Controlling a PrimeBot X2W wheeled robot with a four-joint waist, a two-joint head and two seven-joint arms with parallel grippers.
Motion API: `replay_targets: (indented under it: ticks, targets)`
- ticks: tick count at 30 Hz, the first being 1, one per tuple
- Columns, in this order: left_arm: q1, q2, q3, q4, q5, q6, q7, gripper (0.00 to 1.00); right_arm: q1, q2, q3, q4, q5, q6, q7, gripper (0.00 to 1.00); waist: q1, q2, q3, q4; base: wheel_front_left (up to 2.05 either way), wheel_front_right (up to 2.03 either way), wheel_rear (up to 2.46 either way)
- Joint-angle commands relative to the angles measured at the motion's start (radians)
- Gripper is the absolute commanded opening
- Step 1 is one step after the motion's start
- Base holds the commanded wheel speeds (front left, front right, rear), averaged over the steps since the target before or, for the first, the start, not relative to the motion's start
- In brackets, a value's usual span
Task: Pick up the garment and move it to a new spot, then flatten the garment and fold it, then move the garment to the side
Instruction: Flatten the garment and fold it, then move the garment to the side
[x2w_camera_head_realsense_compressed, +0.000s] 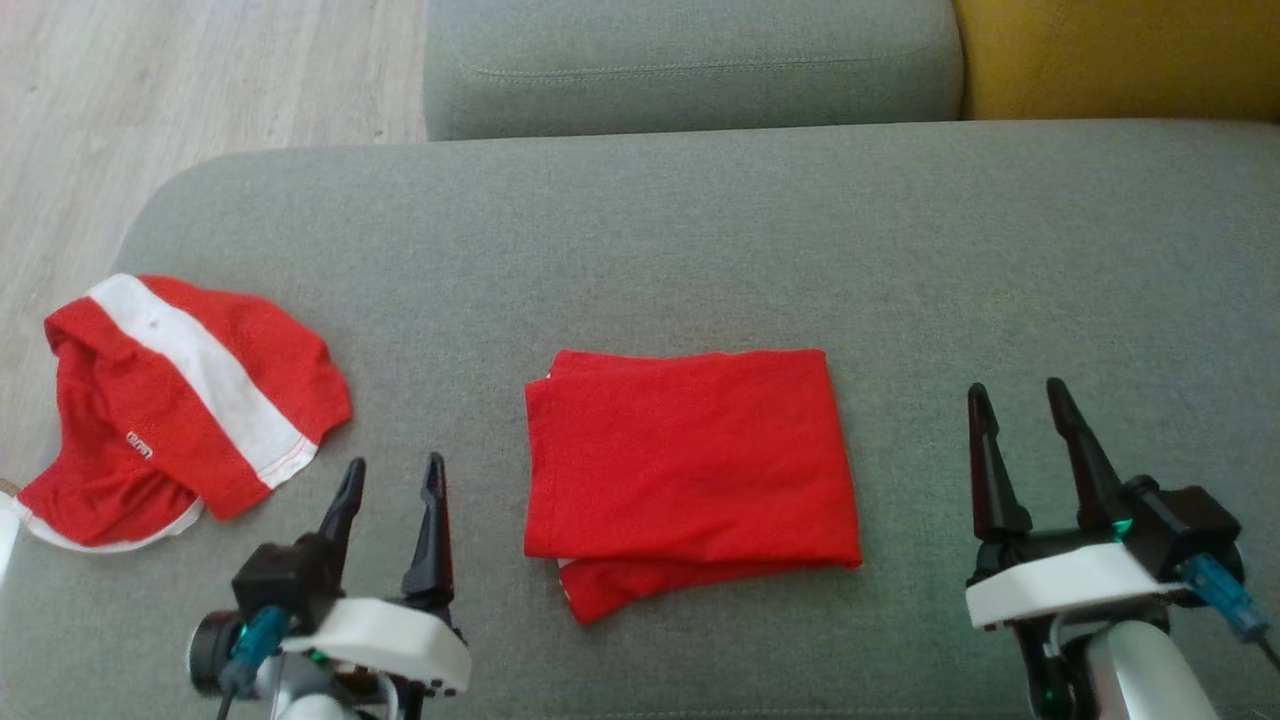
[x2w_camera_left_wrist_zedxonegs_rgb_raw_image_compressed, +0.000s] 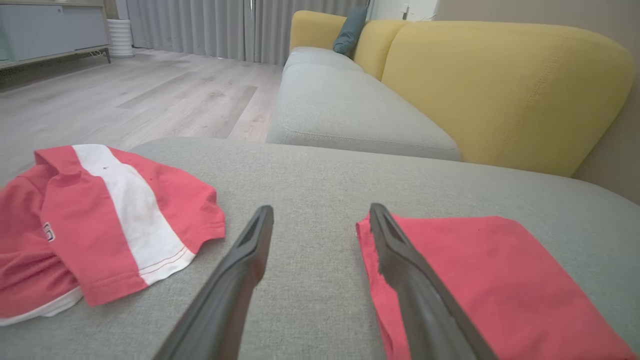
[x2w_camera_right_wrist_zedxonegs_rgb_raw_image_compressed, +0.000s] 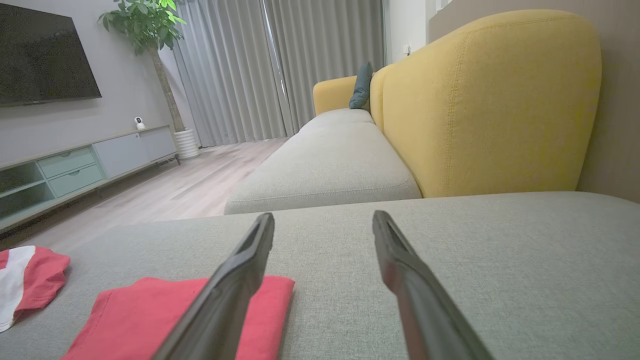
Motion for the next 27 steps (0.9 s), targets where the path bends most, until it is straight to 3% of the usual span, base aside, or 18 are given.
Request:
replay_targets:
  ticks: [1,27]
  targets:
    - [-0.022,0.000,0.054,-0.039,0.016,0.003,-0.012,1.00,-0.014,0.001,0.013,-0.051,-0.003,0.007,0.005,1.00,0.0000,0.0000,0.002,0.001,0.00,0.00,0.00]
    - [0.014,-0.048,0.117,-0.013,0.085,-0.057,-0.012,1.00,0.015,0.001,-0.013,-0.068,-0.025,0.007,0.069,1.00,0.0000,0.0000,-0.012,0.017,0.00,0.00,0.00]
